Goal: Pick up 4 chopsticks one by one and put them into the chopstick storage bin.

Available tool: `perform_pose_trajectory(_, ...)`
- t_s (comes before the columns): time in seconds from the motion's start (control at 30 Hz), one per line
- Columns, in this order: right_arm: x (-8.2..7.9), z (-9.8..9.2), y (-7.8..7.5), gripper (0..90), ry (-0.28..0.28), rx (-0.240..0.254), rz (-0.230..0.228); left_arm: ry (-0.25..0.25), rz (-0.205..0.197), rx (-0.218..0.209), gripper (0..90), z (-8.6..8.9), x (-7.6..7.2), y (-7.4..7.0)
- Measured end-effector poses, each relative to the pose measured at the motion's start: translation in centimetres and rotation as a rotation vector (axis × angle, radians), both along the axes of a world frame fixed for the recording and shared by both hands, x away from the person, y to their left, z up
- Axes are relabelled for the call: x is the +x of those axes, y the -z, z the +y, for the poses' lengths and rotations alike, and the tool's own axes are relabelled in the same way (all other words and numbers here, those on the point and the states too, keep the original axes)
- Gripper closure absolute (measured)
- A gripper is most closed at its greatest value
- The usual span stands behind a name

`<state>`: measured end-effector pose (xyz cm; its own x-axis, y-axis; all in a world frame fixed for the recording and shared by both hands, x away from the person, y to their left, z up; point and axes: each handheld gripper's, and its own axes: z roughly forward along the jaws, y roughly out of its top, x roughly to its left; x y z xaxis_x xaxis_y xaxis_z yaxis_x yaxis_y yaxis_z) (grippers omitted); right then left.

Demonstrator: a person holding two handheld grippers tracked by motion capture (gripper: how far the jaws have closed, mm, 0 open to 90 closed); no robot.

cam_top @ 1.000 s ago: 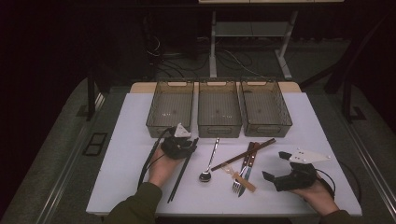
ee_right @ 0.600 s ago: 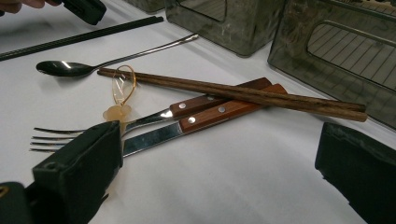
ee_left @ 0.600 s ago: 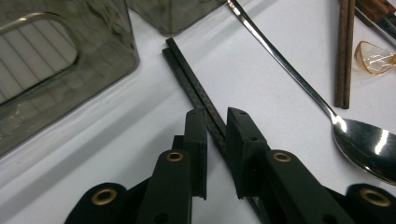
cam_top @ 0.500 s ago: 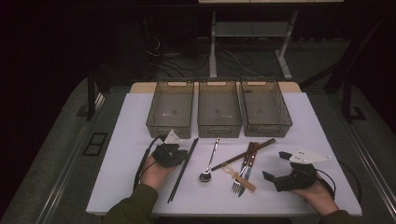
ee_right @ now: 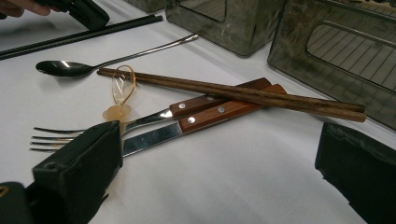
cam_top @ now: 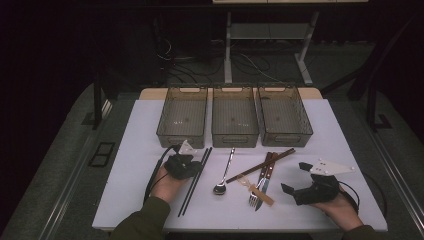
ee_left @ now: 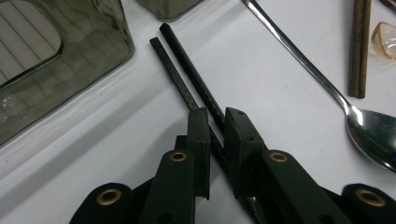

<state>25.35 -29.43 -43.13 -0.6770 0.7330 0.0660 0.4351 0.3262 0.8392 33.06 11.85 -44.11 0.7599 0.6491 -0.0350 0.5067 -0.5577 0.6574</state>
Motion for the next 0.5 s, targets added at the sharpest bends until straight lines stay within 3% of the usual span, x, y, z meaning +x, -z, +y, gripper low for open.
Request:
perform_pose_trajectory(0.37, 0.0, 0.01, 0.01, 1.0, -0.003, -0.002, -0.002, -0.021, -0.023, 0.047, 80.6, 0.11, 0.03, -0.12)
perform_pose_trajectory(0.5, -0.01, 0.0, 0.0, 1.0, -0.002, -0.001, -0.003, -0.026, -0.018, 0.042, 81.0, 0.25, 0.12, -0.1)
